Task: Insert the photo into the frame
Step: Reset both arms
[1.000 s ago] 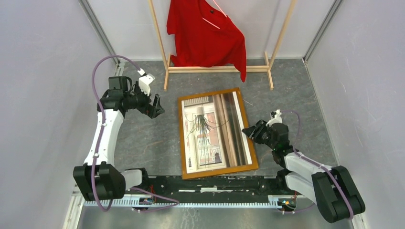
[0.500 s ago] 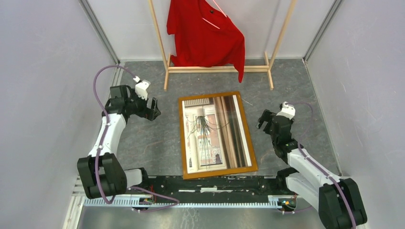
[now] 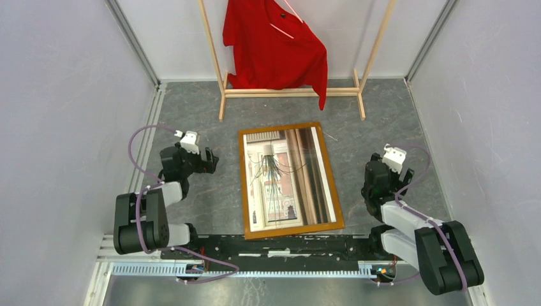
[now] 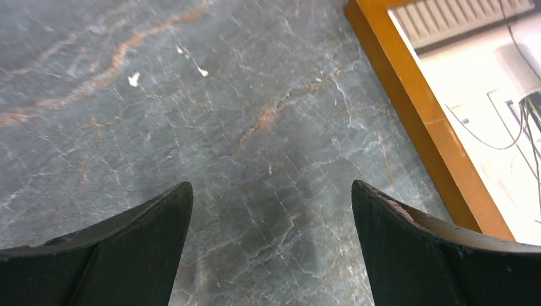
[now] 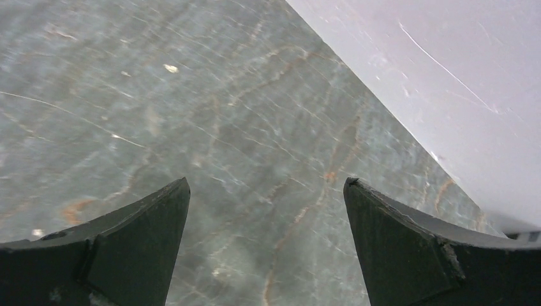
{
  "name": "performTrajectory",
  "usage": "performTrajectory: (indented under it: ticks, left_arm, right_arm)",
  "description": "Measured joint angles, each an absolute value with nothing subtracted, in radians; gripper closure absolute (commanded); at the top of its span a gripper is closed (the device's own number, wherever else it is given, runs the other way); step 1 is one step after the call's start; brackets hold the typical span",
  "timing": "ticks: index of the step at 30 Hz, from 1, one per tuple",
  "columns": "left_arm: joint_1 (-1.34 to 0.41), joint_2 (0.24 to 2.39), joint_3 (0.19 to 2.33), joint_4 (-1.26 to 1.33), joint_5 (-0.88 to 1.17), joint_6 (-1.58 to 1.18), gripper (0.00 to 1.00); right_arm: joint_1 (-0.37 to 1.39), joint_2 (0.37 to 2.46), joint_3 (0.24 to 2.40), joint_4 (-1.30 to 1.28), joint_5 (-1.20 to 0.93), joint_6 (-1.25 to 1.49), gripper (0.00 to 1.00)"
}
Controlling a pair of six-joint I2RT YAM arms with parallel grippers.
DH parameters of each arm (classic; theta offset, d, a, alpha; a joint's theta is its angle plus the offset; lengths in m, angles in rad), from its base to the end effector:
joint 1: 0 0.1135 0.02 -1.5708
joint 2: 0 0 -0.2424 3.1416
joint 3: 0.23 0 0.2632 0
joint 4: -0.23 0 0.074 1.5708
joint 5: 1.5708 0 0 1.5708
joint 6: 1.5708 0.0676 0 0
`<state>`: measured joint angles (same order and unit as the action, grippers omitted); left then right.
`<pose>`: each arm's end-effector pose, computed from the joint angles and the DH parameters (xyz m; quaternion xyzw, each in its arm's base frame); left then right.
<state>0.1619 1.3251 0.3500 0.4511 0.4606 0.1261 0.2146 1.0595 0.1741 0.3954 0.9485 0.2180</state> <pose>0.2723 0.0140 0.1028 0.0990 0.8452 -0.1258 0.5100 0.2170 -0.0089 0.1111 0.2362 0.7625 -0.2842 0.5311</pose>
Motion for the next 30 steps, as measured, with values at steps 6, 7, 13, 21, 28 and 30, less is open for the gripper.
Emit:
performTrajectory:
  ticks: [6,7,13,21,28,30]
  left_arm:
    - [0.162,1.365,0.254,0.797,0.415,0.052,0.00]
    - [0.162,1.373,0.248,0.838,0.409,0.038,0.00]
    - [0.159,1.477,0.189,1.122,0.394,-0.022,0.00]
    - [0.073,1.543,0.148,1.254,0.307,-0.017,0.00]
    - [0.050,1.544,0.191,1.235,0.265,-0.011,0.00]
    - [0.050,1.544,0.191,1.232,0.262,-0.010,0.00]
  right_arm:
    - [0.193,1.101,0.056,0.601,0.969,0.163,0.02]
    - [0.192,1.116,0.039,0.654,0.966,0.152,0.02]
    - [0.187,1.205,0.014,0.994,0.915,0.061,0.02]
    - [0.196,1.392,0.018,1.408,0.546,-0.159,0.02]
    - [0.146,1.386,0.016,1.377,0.419,-0.185,0.02]
    - [0.144,1.386,0.016,1.372,0.404,-0.185,0.02]
